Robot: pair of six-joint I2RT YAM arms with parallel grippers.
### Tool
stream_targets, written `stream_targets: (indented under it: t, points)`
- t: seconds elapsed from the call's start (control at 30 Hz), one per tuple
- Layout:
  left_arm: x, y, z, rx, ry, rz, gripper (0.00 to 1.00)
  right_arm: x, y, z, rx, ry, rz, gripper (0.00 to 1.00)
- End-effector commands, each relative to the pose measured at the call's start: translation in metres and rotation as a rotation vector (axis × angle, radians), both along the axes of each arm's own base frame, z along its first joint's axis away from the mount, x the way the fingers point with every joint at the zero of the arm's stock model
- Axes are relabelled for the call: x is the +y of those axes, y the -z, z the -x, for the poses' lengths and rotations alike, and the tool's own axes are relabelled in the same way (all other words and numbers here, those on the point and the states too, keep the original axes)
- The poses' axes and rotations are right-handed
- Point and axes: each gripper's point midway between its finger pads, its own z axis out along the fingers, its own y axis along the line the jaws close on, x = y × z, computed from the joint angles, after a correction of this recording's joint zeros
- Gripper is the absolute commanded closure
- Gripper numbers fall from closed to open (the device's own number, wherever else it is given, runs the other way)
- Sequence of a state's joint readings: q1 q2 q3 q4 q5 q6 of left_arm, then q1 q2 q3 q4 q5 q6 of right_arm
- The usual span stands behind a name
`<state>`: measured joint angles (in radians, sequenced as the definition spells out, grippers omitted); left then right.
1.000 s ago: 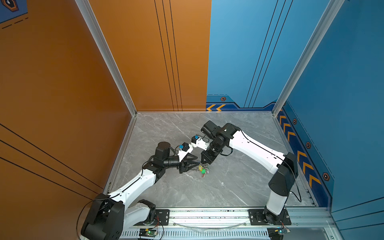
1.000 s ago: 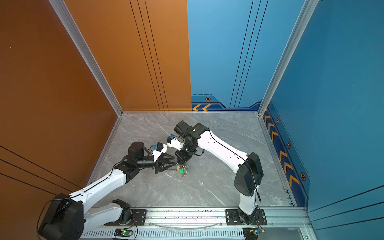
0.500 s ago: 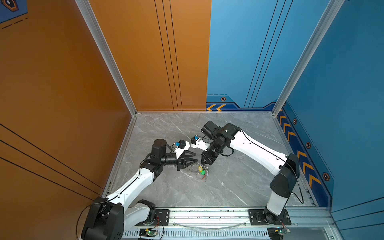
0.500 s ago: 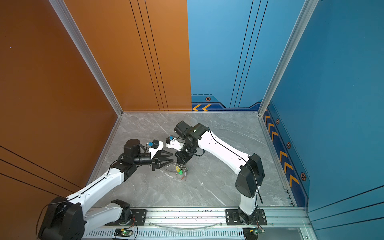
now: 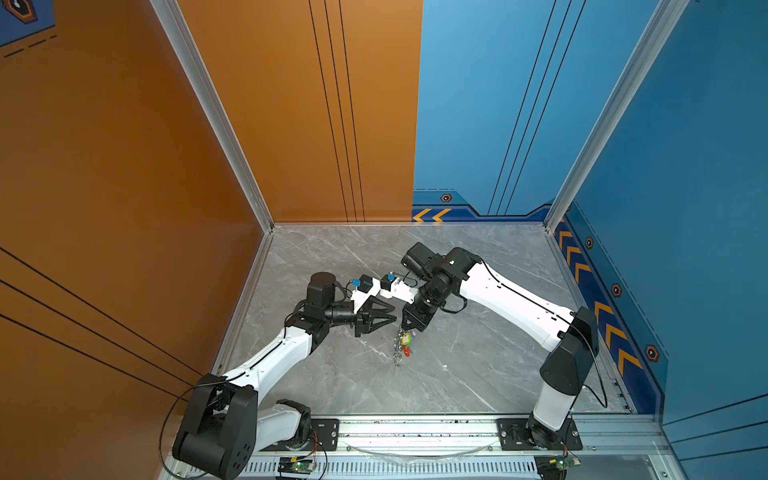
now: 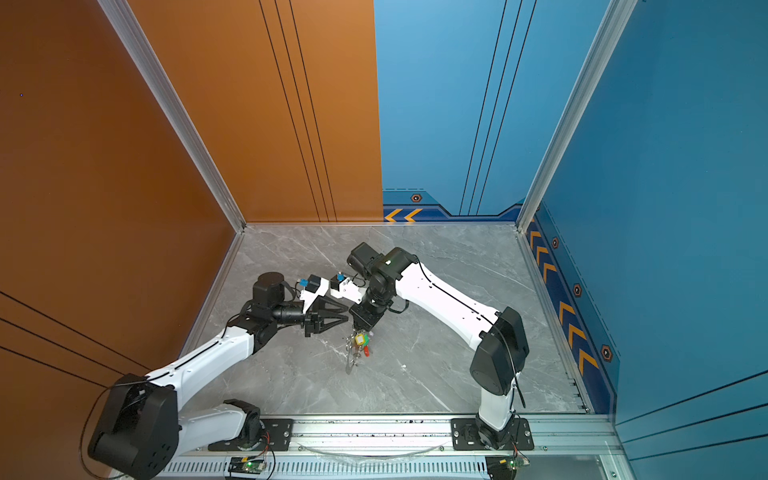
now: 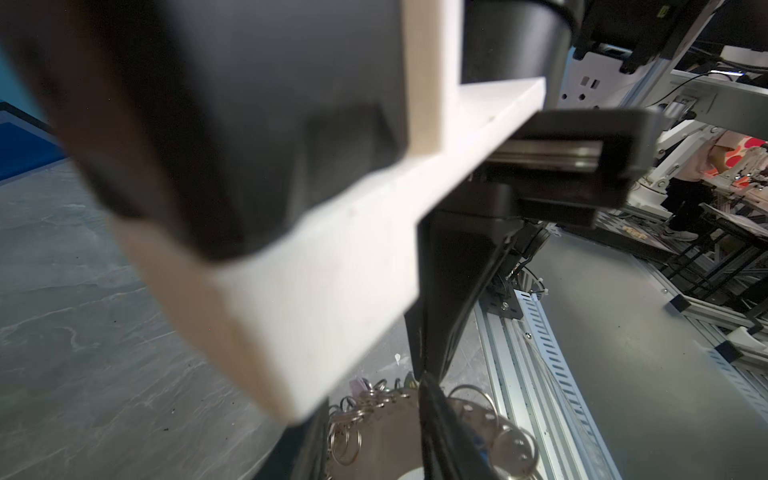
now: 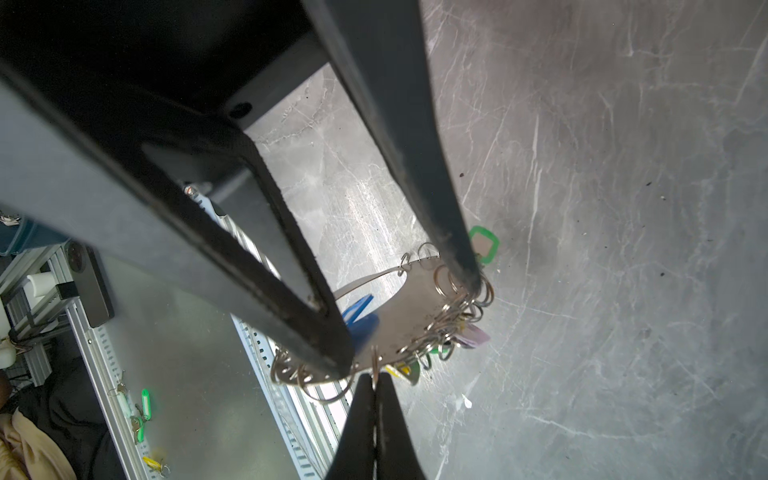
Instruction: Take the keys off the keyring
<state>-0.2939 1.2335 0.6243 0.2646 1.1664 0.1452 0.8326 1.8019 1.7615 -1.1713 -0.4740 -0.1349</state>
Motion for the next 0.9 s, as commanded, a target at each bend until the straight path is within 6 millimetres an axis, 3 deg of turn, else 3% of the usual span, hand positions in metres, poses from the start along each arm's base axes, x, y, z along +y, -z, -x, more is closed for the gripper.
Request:
stream_targets:
  t: [0.0,0.27,0.87]
  points:
    - [-0.005,-0.014,0.01,0.006,0.092,0.043,0.64,-0.002,-0.015,0.012,0.003,-0.033,-0.034,1.0]
    - [-0.009,0.002,0.017,0.071,0.127,0.038,0.7,-0.001,-0.019,0.01,-0.004,-0.034,-0.046,1.0]
    - [-0.025,0.017,0.027,0.116,0.188,0.018,0.79,0.0,-0.022,0.008,-0.003,-0.028,-0.056,1.0]
